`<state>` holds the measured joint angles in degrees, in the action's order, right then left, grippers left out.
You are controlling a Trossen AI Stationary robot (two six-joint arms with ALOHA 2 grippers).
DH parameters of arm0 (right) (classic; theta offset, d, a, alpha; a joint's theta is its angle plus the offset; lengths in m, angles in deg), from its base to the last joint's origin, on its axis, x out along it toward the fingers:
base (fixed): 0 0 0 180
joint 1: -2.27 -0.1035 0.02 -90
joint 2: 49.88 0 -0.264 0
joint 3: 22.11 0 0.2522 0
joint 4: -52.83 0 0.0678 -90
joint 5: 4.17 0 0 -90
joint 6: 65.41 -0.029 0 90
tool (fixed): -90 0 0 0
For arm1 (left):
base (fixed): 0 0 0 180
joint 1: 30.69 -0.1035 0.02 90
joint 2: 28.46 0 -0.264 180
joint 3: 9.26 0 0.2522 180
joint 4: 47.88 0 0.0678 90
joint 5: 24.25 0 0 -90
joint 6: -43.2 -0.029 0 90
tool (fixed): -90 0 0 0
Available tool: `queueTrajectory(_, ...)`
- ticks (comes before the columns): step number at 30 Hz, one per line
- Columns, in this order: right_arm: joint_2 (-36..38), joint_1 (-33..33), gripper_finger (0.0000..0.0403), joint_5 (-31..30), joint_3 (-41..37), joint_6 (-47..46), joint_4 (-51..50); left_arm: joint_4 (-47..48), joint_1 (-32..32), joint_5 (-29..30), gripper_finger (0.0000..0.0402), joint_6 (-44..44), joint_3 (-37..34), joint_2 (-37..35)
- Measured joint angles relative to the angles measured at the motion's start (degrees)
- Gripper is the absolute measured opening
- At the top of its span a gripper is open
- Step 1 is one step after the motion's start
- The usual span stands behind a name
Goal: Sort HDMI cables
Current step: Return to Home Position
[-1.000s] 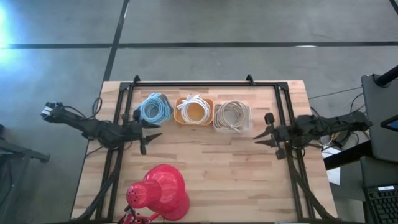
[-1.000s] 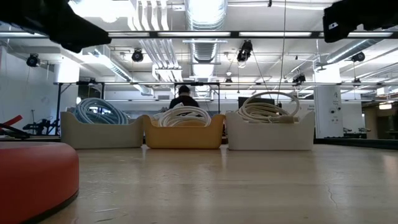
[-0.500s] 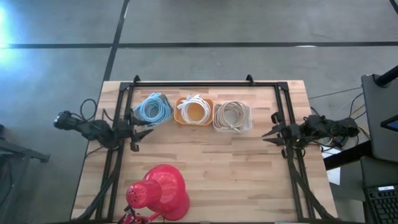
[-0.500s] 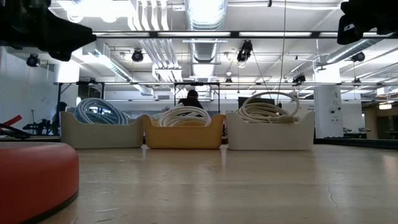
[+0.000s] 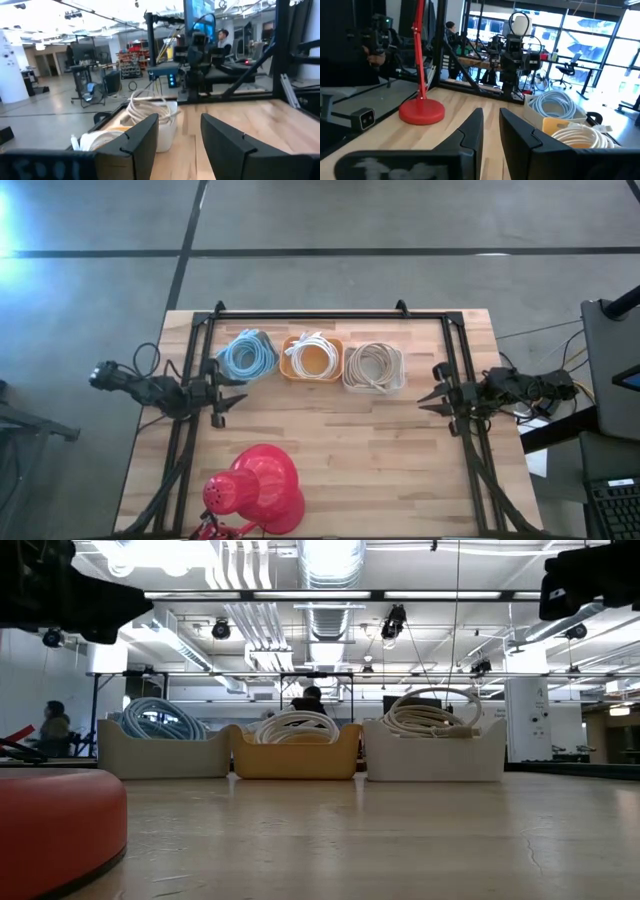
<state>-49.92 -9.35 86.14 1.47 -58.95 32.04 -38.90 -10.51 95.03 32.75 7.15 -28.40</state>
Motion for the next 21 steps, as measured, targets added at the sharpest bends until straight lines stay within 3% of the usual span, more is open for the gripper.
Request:
queueTrajectory(16, 0.01, 0.0, 0.0059, 0.1, -6.71, 1.27, 0.42, 0.61, -0.11, -0.1, 0.0177, 1.11, -2.15, 0.13)
queueTrajectory(21, -1.59, 0.04, 0.0059, -0.3, -7.92, 1.25, 5.5, 0.75, -0.15, 0.32, 0.0177, -0.5, -2.15, 0.69)
